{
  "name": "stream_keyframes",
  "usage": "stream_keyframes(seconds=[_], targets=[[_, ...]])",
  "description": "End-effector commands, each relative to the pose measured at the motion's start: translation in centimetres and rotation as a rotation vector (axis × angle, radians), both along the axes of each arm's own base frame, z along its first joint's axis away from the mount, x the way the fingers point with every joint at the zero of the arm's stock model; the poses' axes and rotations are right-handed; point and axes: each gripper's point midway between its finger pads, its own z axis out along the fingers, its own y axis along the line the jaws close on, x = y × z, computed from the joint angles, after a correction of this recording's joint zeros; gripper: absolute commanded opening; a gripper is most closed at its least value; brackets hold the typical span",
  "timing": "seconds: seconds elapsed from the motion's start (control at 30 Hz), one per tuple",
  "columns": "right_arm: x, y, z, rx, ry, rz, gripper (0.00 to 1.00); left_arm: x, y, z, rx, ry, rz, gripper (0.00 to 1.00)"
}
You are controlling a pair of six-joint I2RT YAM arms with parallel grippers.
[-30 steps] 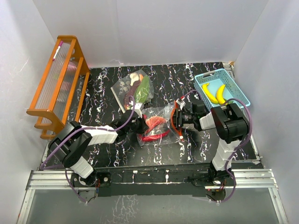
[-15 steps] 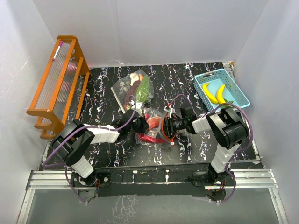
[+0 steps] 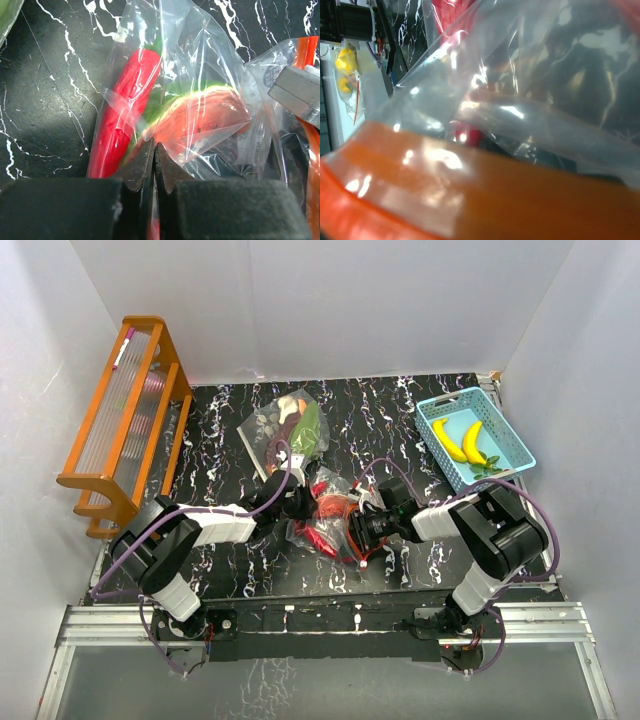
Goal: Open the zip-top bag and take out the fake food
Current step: Pick up the fake vegetable from the zipper food storage bag, then place the fake vegetable in the bin.
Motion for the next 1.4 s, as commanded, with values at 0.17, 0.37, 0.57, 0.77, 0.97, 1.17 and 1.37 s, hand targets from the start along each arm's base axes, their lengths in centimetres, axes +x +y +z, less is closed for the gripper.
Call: stream_keyframes(seconds=[0.17, 0.37, 0.57, 0.77, 0.97, 1.17, 1.37], targets=[[4.1, -0.6, 0.6, -0.149, -0.087, -0.185, 0.08, 1.5, 2.0, 1.7, 0.055, -0.066, 0.061, 0.00], [9.8, -4.2, 2.3, -0.357, -0.196, -0.442, 0.07, 1.1, 4.1, 1.7, 0.047, -0.068, 0.101, 0.00], [13.8, -8.8, 4.9, -0.378, -0.194, -0.668, 0.08, 0.8, 5.6, 1.3, 0.041, -0.058, 0.141, 0.00], [17.4, -12.9, 12.2, -0.288, -0.328, -0.858, 0.08, 1.2, 6.3, 0.5, 0.037, -0.034, 0.176, 0.00], [21.0, -18.7, 15.5, -0.385, -0.411, -1.072, 0.08, 1.0, 5.9, 0.3, 0.017, -0.019, 0.160, 0.00], [25.4, -26.6, 15.5, -0.549, -0.435, -1.300, 0.08, 0.9, 5.6, 0.2, 0.012, -0.012, 0.148, 0.00], [27.3, -35.5, 12.8, -0.715, -0.351, -1.514, 0.08, 0.8, 4.9, 0.6, -0.006, -0.008, 0.112, 0.00]])
